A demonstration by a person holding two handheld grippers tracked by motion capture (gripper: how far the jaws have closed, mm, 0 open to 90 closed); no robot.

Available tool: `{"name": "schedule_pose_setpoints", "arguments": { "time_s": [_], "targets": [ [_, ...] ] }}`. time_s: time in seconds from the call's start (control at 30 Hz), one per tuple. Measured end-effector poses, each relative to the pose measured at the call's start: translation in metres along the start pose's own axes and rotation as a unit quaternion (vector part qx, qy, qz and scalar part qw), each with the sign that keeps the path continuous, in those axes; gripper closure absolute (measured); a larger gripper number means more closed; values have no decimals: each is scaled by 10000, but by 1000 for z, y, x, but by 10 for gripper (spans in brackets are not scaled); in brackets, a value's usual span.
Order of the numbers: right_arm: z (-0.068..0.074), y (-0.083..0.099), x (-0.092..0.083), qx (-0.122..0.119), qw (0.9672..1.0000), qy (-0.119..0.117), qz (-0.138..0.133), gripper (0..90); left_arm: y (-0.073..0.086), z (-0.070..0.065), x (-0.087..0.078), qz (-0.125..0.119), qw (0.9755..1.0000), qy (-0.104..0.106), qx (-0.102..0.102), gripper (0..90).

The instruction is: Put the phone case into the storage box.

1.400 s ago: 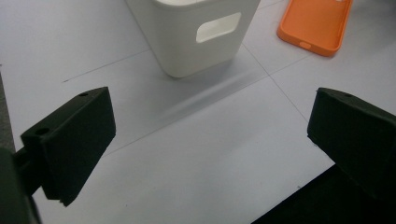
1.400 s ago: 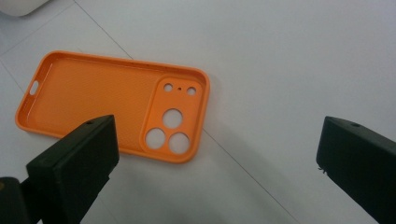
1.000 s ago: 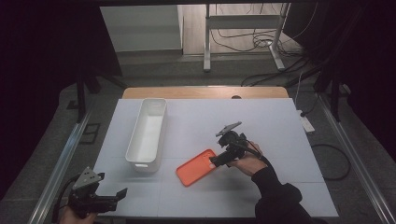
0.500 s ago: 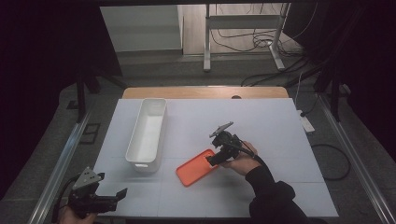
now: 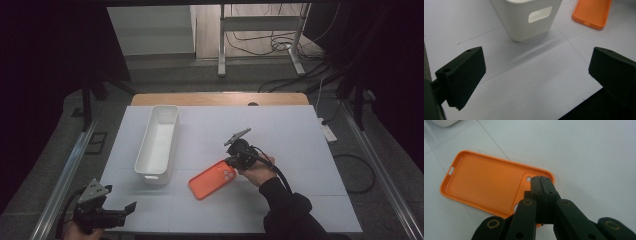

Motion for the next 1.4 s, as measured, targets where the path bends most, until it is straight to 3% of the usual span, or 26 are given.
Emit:
{"name": "schedule_pose_setpoints", "arguments": {
  "time_s": [0.43,0.73,1.13,1.4],
  "targets": [
    [1,4,13,-2,9999,-69,143,893,0,0,0,6,10000,-12,9,19],
    [-2,15,28,152,9991,-119,382,892,0,0,0,20,10000,-24,8,20],
    [-2,16,31,69,9991,-23,416,893,0,0,1,35,10000,-37,18,21],
    [-10,18,29,91,9989,115,454,892,0,0,1,48,10000,-40,19,22]
  ]
}}
Point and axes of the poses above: each handheld gripper's, and its own axes: x roughly forward along the jaws, y roughly out of its underside, z roughly to its left, the point moved 9 cm from there along x, roughly forward along the jaws, and after that the axes turned 11 degrees about z, right-handed, at the moved point
